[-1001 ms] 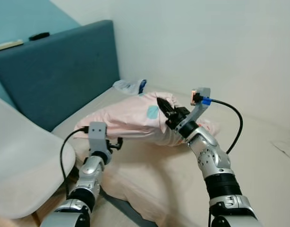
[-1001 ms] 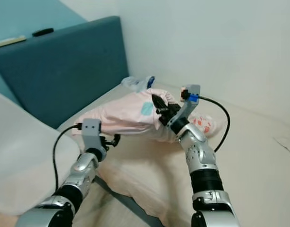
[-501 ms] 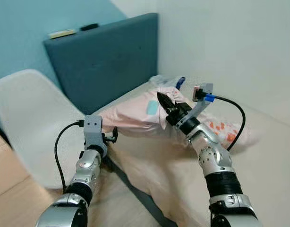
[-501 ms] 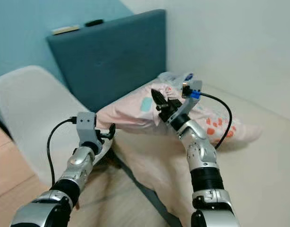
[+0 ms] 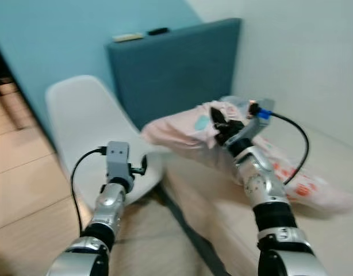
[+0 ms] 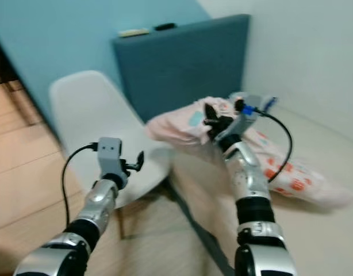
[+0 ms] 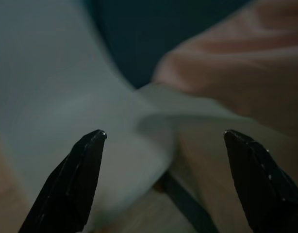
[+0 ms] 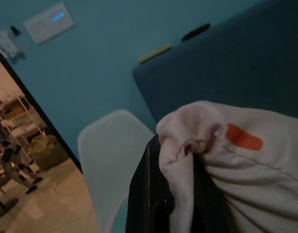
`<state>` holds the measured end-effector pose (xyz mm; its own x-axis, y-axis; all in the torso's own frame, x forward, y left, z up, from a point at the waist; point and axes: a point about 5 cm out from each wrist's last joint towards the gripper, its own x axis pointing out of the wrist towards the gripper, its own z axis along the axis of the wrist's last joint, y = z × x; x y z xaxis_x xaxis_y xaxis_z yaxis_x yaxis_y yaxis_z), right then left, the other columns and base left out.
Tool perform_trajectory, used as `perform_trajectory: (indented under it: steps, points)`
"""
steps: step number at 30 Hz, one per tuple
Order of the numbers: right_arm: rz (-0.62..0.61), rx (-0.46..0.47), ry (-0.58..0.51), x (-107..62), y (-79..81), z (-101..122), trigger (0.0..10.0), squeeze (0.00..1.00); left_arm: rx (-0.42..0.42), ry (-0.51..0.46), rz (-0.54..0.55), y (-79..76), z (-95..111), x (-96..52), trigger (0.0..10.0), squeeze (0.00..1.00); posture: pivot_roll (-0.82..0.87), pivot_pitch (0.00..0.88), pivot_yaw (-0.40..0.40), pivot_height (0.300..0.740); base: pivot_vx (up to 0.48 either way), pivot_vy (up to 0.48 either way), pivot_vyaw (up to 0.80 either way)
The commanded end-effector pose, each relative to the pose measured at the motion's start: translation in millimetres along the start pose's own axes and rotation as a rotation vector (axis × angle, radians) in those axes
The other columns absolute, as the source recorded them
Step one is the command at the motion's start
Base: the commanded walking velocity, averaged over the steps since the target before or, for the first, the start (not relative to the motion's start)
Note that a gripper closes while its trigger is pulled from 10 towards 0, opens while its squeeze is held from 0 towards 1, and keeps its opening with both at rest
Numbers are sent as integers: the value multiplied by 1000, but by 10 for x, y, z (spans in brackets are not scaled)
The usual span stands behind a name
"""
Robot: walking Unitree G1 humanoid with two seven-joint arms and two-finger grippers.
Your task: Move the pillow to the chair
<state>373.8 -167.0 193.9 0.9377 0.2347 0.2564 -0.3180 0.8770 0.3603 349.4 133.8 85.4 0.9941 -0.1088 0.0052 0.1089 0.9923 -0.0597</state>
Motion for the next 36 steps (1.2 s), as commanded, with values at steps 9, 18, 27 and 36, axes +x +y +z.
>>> perform_trajectory:
  steps: [9,18,27,36]
  points:
    - [71,7,-170,98,150,316,10000,0,-6,9,-69,-126,-11,6,10000,0,-40,0,20,740,0,0,731]
    - [38,13,-188,98,113,327,10000,0,-9,8,-139,-273,-29,-5,10000,0,-43,0,22,740,0,0,472]
    - [704,203,78,-141,938,55,10000,0,-24,10,-169,-326,-28,-1,10000,0,-58,0,25,740,0,0,0]
    - [593,121,366,-368,658,-380,10000,0,11,62,-33,18,-137,-75,10000,0,-71,0,19,740,0,0,0]
